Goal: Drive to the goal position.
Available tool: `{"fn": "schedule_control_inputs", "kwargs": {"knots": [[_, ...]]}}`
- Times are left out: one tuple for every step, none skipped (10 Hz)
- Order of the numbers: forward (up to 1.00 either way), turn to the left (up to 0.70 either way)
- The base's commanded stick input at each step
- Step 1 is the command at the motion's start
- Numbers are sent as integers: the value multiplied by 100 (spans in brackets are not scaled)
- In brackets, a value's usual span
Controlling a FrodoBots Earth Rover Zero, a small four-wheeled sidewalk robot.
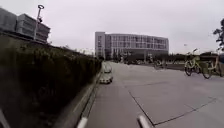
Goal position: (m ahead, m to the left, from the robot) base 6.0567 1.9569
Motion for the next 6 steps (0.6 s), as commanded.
{"fn": "schedule_control_inputs", "kwargs": {"knots": [[70,0],[70,0],[70,0],[70,0],[70,0],[70,0]]}}
